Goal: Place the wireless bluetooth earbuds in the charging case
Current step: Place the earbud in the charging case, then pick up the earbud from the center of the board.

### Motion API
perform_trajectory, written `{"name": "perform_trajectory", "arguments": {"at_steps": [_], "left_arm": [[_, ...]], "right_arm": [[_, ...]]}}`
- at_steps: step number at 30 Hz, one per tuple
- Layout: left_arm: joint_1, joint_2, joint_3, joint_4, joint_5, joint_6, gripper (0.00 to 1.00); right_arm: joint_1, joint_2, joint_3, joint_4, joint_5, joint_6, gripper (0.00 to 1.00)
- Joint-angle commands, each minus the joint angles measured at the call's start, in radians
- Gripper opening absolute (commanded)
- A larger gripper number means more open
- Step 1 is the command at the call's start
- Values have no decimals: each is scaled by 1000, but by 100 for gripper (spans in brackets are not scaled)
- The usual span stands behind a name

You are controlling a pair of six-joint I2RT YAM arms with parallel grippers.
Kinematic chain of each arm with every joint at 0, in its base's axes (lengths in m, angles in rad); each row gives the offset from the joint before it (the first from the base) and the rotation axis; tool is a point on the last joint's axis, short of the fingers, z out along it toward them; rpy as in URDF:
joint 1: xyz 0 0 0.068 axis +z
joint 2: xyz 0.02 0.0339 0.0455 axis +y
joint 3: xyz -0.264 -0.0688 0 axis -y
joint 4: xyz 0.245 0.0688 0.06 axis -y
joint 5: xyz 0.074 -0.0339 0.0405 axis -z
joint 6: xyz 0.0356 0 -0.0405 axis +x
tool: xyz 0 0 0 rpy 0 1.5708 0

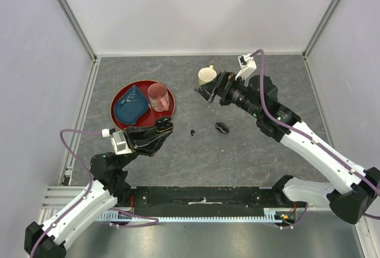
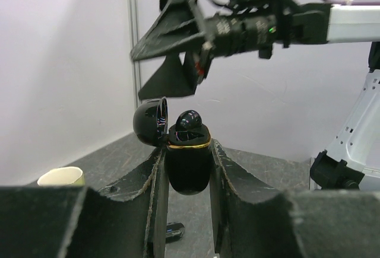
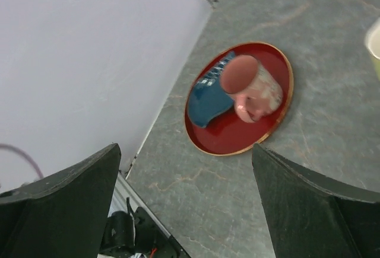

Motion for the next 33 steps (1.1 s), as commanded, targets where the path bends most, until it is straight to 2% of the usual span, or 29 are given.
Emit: {"name": "perform_trajectory", "arguments": {"at_steps": [1, 5, 8, 11, 13, 14, 15, 19, 24, 29, 33], "left_arm": [[-3, -36, -3, -9, -38, 41, 2], [-3, -68, 0, -35, -43, 44, 2], [-3, -81, -2, -50, -52, 50, 2], [-3, -87, -2, -59, -58, 55, 2], [-3, -87, -5, -59, -58, 56, 2], [-1, -85, -5, -59, -58, 56, 2], [-3, -82, -2, -62, -59, 58, 2], [-3, -76, 12, -78, -52, 73, 2], [-3, -88, 18, -88, -53, 81, 2], [-3, -116, 18, -108, -55, 82, 2], [-3, -151, 18, -137, -64, 89, 2]], "right_arm": [[-126, 83, -47, -141, -74, 193, 98], [-147, 221, -91, -179, -170, 176, 96], [-129, 261, -97, -211, -122, 153, 94], [-98, 275, -82, -250, -18, 122, 93], [-66, 292, -20, -335, 120, 89, 91], [-11, 321, 14, -381, 210, 78, 91], [18, 340, 47, -473, 348, 63, 96], [109, 407, 122, -551, 498, 64, 98], [106, 456, 133, -492, 359, 69, 98], [106, 498, 94, -407, 311, 153, 98], [107, 536, 96, -379, 286, 197, 93]]}}
